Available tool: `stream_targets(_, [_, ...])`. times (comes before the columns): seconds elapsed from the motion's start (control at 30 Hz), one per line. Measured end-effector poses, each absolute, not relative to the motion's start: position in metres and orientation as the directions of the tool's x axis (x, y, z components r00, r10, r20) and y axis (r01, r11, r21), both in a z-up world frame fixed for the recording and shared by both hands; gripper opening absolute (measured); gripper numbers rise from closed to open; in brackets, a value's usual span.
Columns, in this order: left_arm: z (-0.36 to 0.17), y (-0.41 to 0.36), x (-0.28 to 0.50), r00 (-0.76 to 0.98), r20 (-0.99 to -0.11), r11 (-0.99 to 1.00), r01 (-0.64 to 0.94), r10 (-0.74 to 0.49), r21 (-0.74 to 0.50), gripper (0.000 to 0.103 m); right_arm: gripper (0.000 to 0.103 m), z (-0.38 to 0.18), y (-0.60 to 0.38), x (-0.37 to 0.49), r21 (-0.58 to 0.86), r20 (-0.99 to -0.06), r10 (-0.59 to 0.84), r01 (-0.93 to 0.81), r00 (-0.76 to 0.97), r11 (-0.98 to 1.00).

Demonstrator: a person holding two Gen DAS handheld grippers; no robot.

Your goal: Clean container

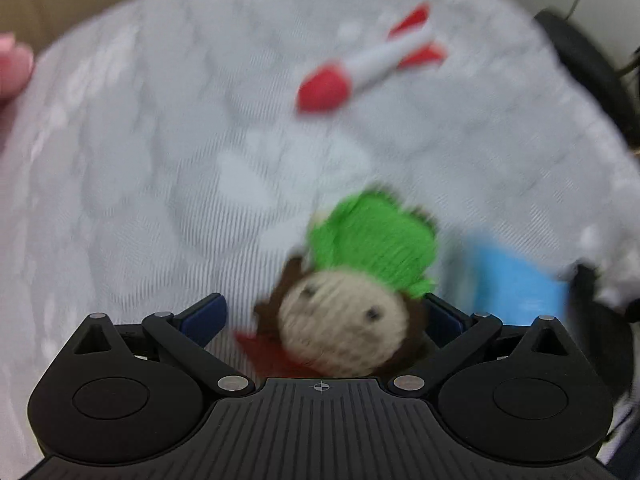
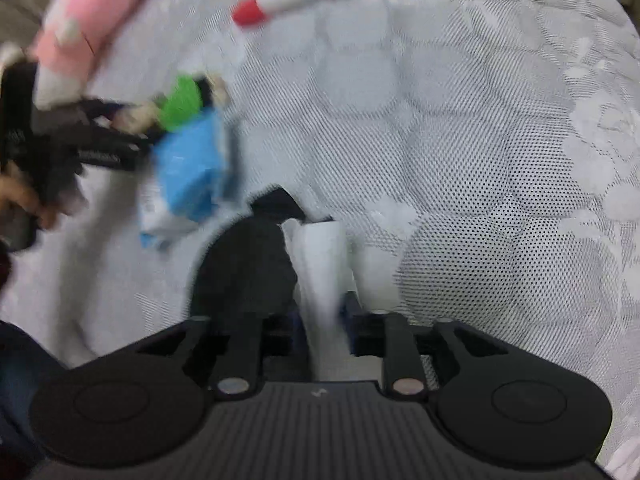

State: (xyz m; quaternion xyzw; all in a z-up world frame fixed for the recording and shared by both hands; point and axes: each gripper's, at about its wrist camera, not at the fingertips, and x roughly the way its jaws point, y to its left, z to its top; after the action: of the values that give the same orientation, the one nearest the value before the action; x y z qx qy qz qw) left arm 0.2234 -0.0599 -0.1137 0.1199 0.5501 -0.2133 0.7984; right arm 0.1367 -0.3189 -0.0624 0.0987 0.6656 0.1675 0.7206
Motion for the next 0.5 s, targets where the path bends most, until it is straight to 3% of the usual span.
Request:
stream_targets(0.07, [-0.118,-0.053,0.215,0.325,-0.924,0.882,0.470,-0.200,-0.025,0.103,0.051,-0.076,-0.311,0.141,0.357,-0.931,0.364,-0.131,0.027,0.925])
stream_targets(0.17, [-0.118,-0.041,0.209,0.302,-0.935,0.903,0.428,-0.185,-0.040,0.103,0.065,-0.079,-0.306,0.148,0.411,-0.907,0.418,-0.114,0.050,0.904])
stream_targets(0.23, [-0.116,-0.032,0.204,0.268,-0.947,0.922,0.383,-0.179,-0.066,0.103,0.056,-0.080,-0.302,0.153,0.446,-0.889,0.454,-0.104,0.066,0.889])
stream_targets(0.3, [-0.114,-0.023,0.193,0.229,-0.959,0.929,0.363,-0.166,-0.074,0.102,0.030,-0.082,-0.299,0.158,0.481,-0.869,0.488,-0.095,0.082,0.872])
stream_targets(0.37, [-0.111,-0.017,0.179,0.195,-0.969,0.928,0.366,-0.150,-0.070,0.102,0.018,-0.083,-0.295,0.162,0.515,-0.848,0.521,-0.086,0.098,0.853])
stream_targets(0.5, [-0.099,-0.007,0.150,0.125,-0.976,0.925,0.359,-0.177,-0.122,0.102,0.015,-0.084,-0.287,0.174,0.538,-0.825,0.547,-0.096,0.142,0.837])
